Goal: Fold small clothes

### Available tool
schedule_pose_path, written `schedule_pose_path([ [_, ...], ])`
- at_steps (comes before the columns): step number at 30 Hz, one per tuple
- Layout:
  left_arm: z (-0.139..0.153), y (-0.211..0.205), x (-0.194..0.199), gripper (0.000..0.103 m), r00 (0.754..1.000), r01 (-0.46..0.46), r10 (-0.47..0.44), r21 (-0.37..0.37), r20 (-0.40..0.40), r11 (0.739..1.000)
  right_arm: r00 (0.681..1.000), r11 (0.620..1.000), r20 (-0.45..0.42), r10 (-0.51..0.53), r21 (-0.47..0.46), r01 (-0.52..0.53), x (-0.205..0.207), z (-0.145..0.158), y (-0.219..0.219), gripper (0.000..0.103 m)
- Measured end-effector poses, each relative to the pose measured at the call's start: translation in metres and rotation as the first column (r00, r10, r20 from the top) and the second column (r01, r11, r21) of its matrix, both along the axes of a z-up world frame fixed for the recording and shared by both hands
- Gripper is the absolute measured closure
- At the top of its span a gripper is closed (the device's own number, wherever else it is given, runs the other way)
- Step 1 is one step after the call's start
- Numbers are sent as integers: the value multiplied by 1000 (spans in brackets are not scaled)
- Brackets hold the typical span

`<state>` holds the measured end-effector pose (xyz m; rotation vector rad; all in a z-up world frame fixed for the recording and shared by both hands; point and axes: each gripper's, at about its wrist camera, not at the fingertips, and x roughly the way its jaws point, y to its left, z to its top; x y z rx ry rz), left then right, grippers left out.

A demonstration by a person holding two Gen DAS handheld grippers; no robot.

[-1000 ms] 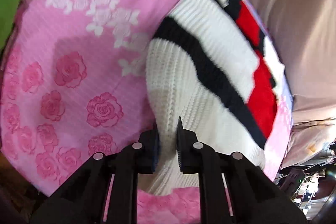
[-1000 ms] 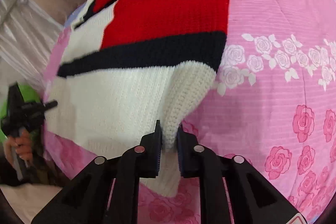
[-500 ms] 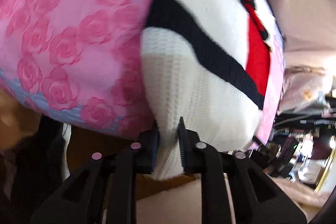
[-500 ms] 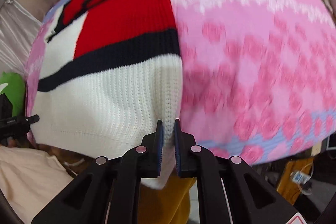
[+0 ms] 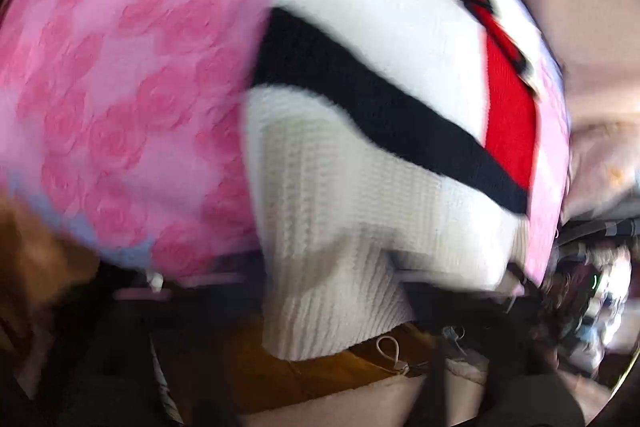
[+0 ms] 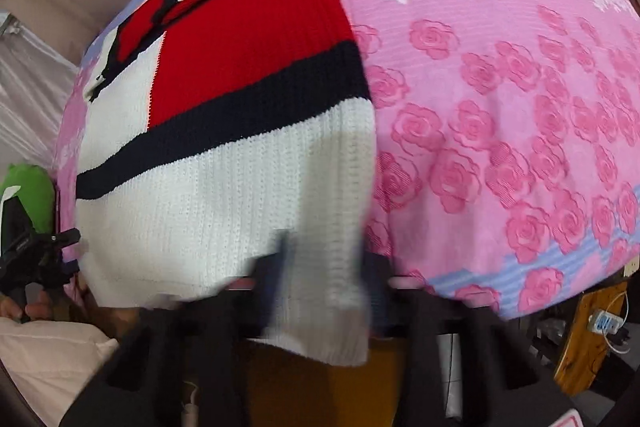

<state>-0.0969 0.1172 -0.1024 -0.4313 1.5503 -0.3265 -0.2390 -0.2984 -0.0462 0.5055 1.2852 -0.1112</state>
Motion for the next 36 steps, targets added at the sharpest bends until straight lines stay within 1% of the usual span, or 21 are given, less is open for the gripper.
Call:
schedule_pose_path([
  [3, 8, 13, -6, 94, 998, -38, 36, -44, -42, 998, 1000, 1000, 25, -11, 1, 11, -8, 21, -11, 92],
  [7, 29, 26, -28, 96, 996, 24, -29, -60, -87, 998, 989, 991, -86, 123, -38, -126, -39, 36, -12, 95],
  [8, 36, 28, -36, 96, 992, 47, -54, -66, -113, 997, 976, 983, -138, 170, -42, -178, -47, 37, -7, 99],
  [10, 52, 28, -43, 96, 987, 73, -84, -85, -138, 994, 931, 955, -227, 286, -9, -295, -61, 42, 9, 99],
  [11, 66, 26, -39, 96, 987, 72, -87, -110, -132, 991, 920, 946, -232, 317, 2, -325, -60, 50, 15, 99],
  [13, 96, 24, -12, 96, 997, 47, -55, -137, -54, 989, 937, 949, -158, 313, 13, -315, -40, 73, 16, 99],
  [15, 115, 21, 26, 96, 1000, 13, -8, -186, 25, 982, 970, 970, 2, 242, 24, -242, 5, 102, 1, 99],
  [16, 123, 17, 51, 96, 997, 1, 15, -192, 81, 981, 974, 977, 77, 211, 24, -213, 28, 111, -8, 99],
  [18, 132, 5, 111, 95, 977, -23, 57, -166, 204, 986, 965, 992, 239, 108, 40, -121, 86, 122, -32, 99],
  [20, 127, -2, 159, 91, 954, -97, 135, -151, 269, 984, 940, 996, 342, 8, 80, -38, 130, 117, -56, 99],
  [21, 122, -4, 178, 77, 940, -123, 165, -156, 299, 980, 921, 990, 383, -78, 136, 27, 155, 106, -74, 98],
  [22, 116, -5, 197, 58, 919, -167, 203, -132, 338, 977, 908, 979, 393, -148, 187, 79, 179, 91, -88, 96],
  [23, 107, -1, 213, 49, 892, -262, 266, -60, 366, 963, 904, 973, 379, -198, 189, 134, 195, 79, -96, 92],
  [24, 99, 2, 223, 41, 877, -314, 294, -10, 381, 949, 904, 965, 350, -246, 173, 196, 207, 68, -103, 86],
  [25, 89, 5, 230, 42, 875, -337, 293, 51, 387, 940, 897, 955, 332, -292, 158, 253, 211, 61, -108, 86],
  [27, 85, 10, 228, 41, 876, -331, 269, 92, 400, 939, 860, 932, 364, -358, 188, 309, 204, 61, -112, 84],
  [29, 89, 14, 214, 36, 865, -303, 242, 73, 440, 950, 837, 930, 408, -364, 200, 307, 187, 67, -108, 64],
  [30, 91, 12, 210, 28, 860, -287, 226, 67, 458, 956, 839, 941, 425, -339, 165, 296, 178, 69, -101, 46],
  [31, 92, 8, 209, 27, 858, -269, 208, 66, 469, 961, 845, 951, 436, -309, 123, 284, 172, 69, -97, 42],
  [33, 91, -12, 210, 27, 861, -206, 146, 70, 487, 976, 874, 966, 415, -252, 56, 252, 172, 62, -91, 42],
  [36, 83, -46, 226, 23, 876, -102, 31, 123, 481, 987, 915, 977, 351, -200, 3, 212, 193, 46, -83, 41],
])
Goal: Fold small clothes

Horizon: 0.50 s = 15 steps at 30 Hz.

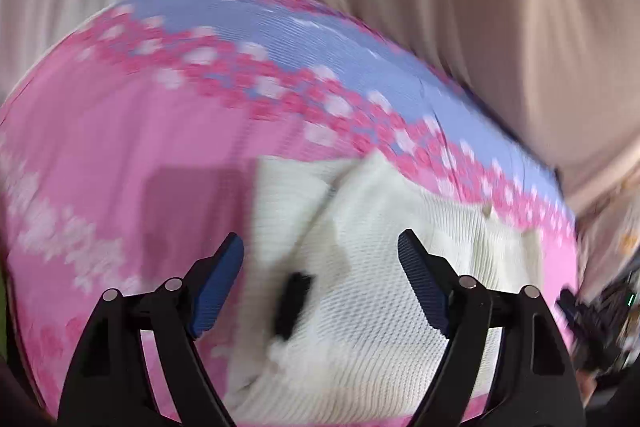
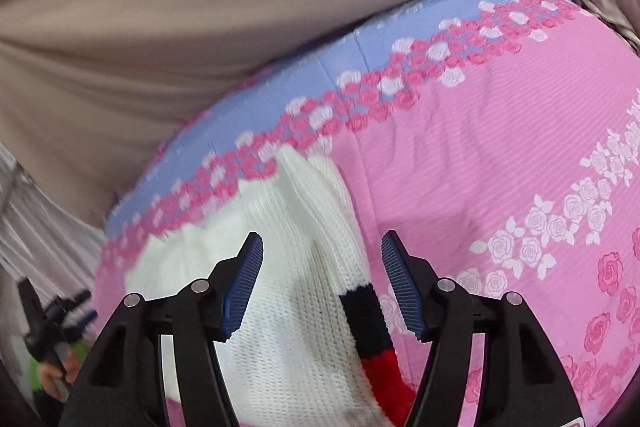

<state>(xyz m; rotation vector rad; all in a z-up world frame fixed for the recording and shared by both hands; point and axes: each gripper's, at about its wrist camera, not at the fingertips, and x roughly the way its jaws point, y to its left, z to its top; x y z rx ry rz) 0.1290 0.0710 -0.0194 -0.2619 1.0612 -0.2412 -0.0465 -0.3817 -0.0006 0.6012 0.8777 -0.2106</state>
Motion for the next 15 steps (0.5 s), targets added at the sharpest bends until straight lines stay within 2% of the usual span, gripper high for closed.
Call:
schedule_pose_path([
  [3, -22, -29, 19, 23, 997, 50, -47, 55, -56, 997, 1000, 999, -22, 21, -32, -22, 25, -8, 6, 35],
  [5, -39, -41, 32, 38, 993, 59, -53, 49, -106, 997, 999, 998, -43, 29, -58, -31, 43, -12, 8, 35],
  [7, -50, -43, 41, 89, 986, 56, -50, 33, -158, 998, 997, 996, -74, 38, -80, -44, 60, -18, 9, 35],
  [8, -51, -38, 44, 95, 984, 37, -39, -13, -173, 999, 995, 995, -83, 48, -82, -55, 66, -22, 10, 35],
  [9, -48, -33, 45, 96, 984, 15, -25, -55, -179, 998, 993, 994, -94, 74, -77, -82, 73, -27, 10, 48],
  [10, -42, -26, 44, 96, 985, -10, -4, -81, -175, 997, 989, 992, -112, 95, -69, -103, 77, -30, 11, 92],
  [11, -29, -15, 41, 96, 988, -30, 12, -116, -157, 993, 985, 991, -136, 111, -54, -119, 80, -31, 11, 94],
  [13, -2, 8, 31, 96, 993, -55, 35, -174, -115, 983, 992, 992, -44, 117, -43, -119, 69, -8, 13, 96],
  [15, 10, 23, 25, 96, 993, -78, 61, -180, -99, 981, 991, 993, 53, 119, -20, -118, 56, 23, 14, 96],
])
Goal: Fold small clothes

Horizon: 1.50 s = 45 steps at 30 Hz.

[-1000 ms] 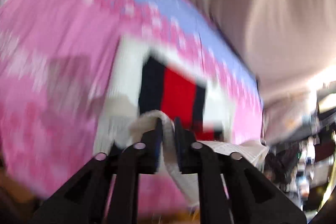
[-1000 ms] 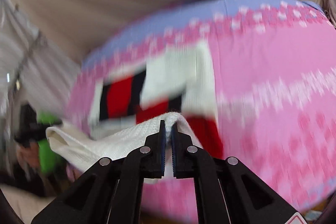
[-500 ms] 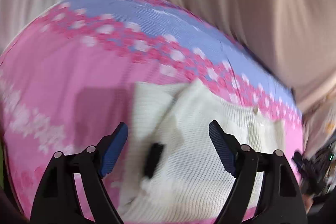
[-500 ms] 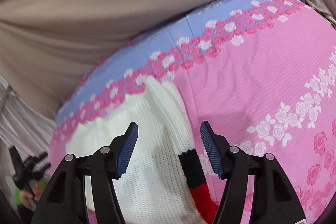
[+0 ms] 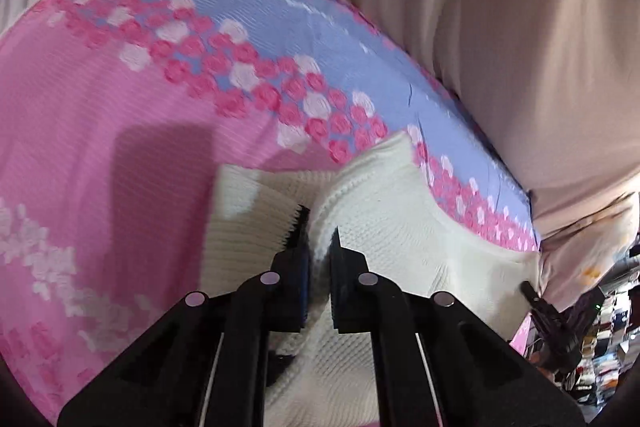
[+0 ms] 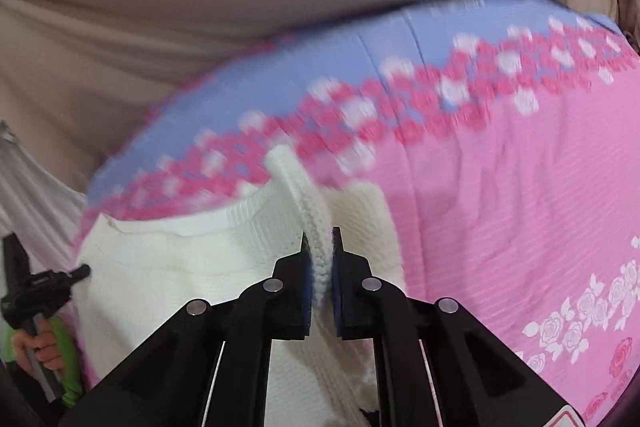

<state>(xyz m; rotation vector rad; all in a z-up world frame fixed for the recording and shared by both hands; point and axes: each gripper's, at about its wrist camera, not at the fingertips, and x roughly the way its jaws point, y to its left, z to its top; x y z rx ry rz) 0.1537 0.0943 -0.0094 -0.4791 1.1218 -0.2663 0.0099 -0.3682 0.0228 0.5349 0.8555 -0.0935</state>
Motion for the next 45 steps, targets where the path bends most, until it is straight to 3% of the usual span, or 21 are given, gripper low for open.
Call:
schedule_pose_path([
  [3, -19, 13, 10, 96, 997, -50, 51, 27, -53, 998, 1000, 999, 15, 5, 32, -6, 12, 5, -3, 96],
  [7, -66, -5, 27, 96, 990, -35, 51, 127, -130, 991, 987, 999, -159, -17, 25, 22, 54, -54, -11, 96],
  [9, -66, -14, 30, 96, 994, -28, 46, 170, -103, 985, 973, 999, -230, -35, 18, 40, 65, -80, -16, 96],
  [11, -64, -18, 33, 96, 995, -1, 22, 203, -102, 979, 974, 997, -221, -54, 46, 66, 67, -87, -22, 98],
  [16, -64, -8, 32, 93, 996, 7, 9, 162, -93, 987, 974, 992, -218, -56, 97, 79, 65, -88, -26, 97],
  [18, -55, -3, 21, 89, 998, -3, 12, 139, -61, 990, 980, 988, -188, -71, 123, 95, 51, -74, -26, 89],
  [20, -42, 5, 0, 81, 1000, -11, 15, 122, -26, 992, 986, 990, -137, -96, 90, 109, 26, -54, -24, 64],
  [21, -38, 11, -13, 62, 1000, -14, 16, 121, -19, 993, 986, 990, -116, -118, 59, 126, 4, -47, -22, 38],
  [22, -36, 18, -32, 46, 999, -29, 32, 125, -20, 992, 986, 989, -99, -134, 47, 139, -15, -44, -22, 31],
  [27, -59, 32, -97, 33, 991, -63, 72, 76, -110, 995, 970, 985, -196, -144, 70, 160, -98, -79, -9, 30],
  [30, -80, 26, -113, 31, 981, -91, 99, 57, -165, 994, 967, 968, -208, -148, 171, 185, -113, -103, 0, 28],
  [32, -78, 21, -112, 32, 986, -105, 113, 69, -125, 992, 972, 966, -177, -157, 174, 188, -109, -103, 5, 25],
  [33, -78, 17, -108, 48, 987, -87, 94, 55, -129, 995, 971, 964, -179, -157, 185, 190, -102, -103, 6, 26],
  [34, -79, 14, -101, 75, 987, -69, 74, 41, -145, 997, 974, 963, -169, -150, 200, 182, -96, -102, 8, 45],
  [35, -76, 11, -93, 76, 985, -54, 56, 18, -161, 998, 976, 960, -174, -134, 220, 171, -89, -102, 8, 63],
  [37, -62, 10, -88, 81, 989, -44, 45, 7, -142, 999, 976, 961, -163, -144, 212, 178, -81, -91, 5, 78],
  [41, -27, 9, -98, 83, 993, 35, -33, 13, -109, 999, 980, 967, -111, -165, 176, 183, -99, -48, -8, 82],
  [45, -43, 20, -132, 83, 975, 89, -88, -6, -205, 996, 967, 978, -191, -170, 84, 189, -154, -41, -19, 83],
])
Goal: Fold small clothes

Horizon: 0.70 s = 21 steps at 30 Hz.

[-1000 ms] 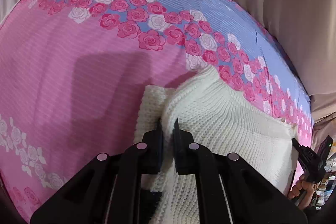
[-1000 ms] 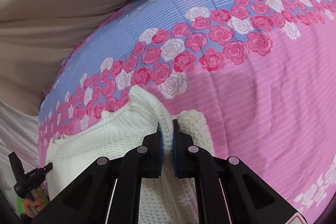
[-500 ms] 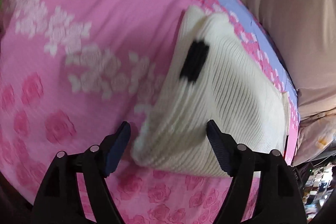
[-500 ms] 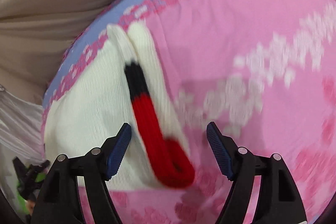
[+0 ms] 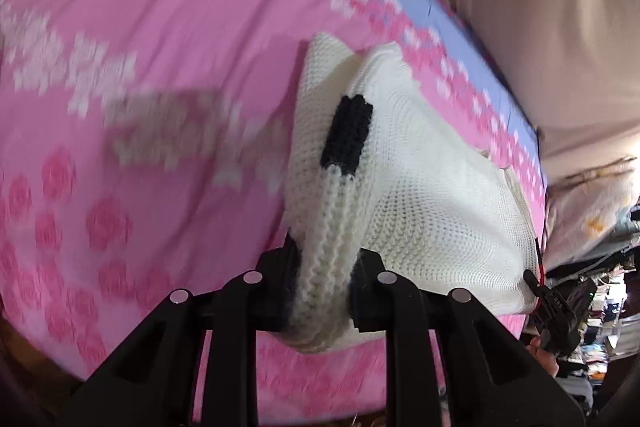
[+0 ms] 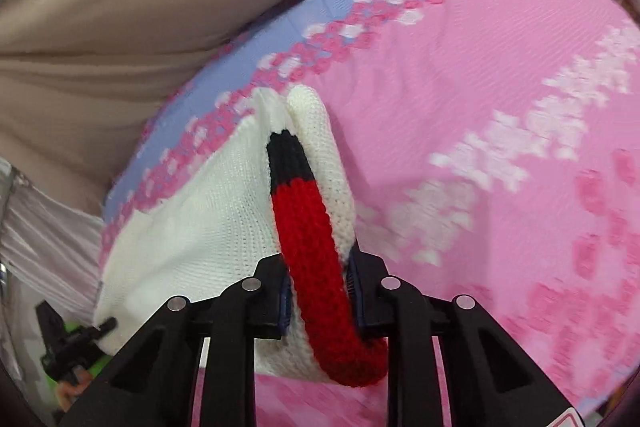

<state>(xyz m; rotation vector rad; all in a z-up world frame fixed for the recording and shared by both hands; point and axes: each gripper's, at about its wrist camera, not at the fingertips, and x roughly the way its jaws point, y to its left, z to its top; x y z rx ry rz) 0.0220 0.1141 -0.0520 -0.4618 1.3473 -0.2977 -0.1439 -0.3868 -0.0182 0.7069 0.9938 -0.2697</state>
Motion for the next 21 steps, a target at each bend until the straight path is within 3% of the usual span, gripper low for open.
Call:
schedule_pose_path([
  [4, -39, -8, -41, 83, 994, 68, -60, 87, -87, 994, 992, 1000, -124, 18, 18, -16, -50, -41, 3, 81],
  [6, -38, -10, -44, 79, 997, 61, -56, 96, -55, 993, 984, 998, -170, 55, -18, -59, -58, -56, 17, 69],
  [7, -30, -11, -42, 77, 998, 61, -58, 98, -36, 993, 985, 998, -168, 46, -42, -53, -58, -53, 18, 61],
  [10, -1, -14, -27, 66, 997, 66, -70, 102, 36, 993, 989, 997, -146, 14, -76, -26, -51, -36, 13, 58],
  [11, 14, -17, -17, 63, 993, 56, -67, 112, 95, 992, 993, 994, -120, 0, -106, -13, -46, -24, 10, 55],
  [13, 35, -20, 0, 43, 980, 24, -49, 134, 191, 991, 999, 983, -47, -10, -183, 2, -29, 5, 3, 36],
  [15, 43, -26, 28, 38, 969, -7, -28, 141, 246, 990, 1000, 977, -6, 9, -213, -10, -5, 19, -5, 31],
  [18, 19, -50, 65, 38, 982, 16, -33, 94, 184, 995, 999, 977, -8, 50, -207, -51, 43, 13, -6, 31],
  [20, -4, -59, 77, 45, 992, 37, -46, 77, 116, 996, 997, 977, -33, 70, -198, -75, 65, -1, -5, 31],
  [21, -15, -66, 79, 70, 993, 50, -59, 88, 99, 995, 996, 979, -43, 78, -183, -85, 75, -12, -3, 33],
])
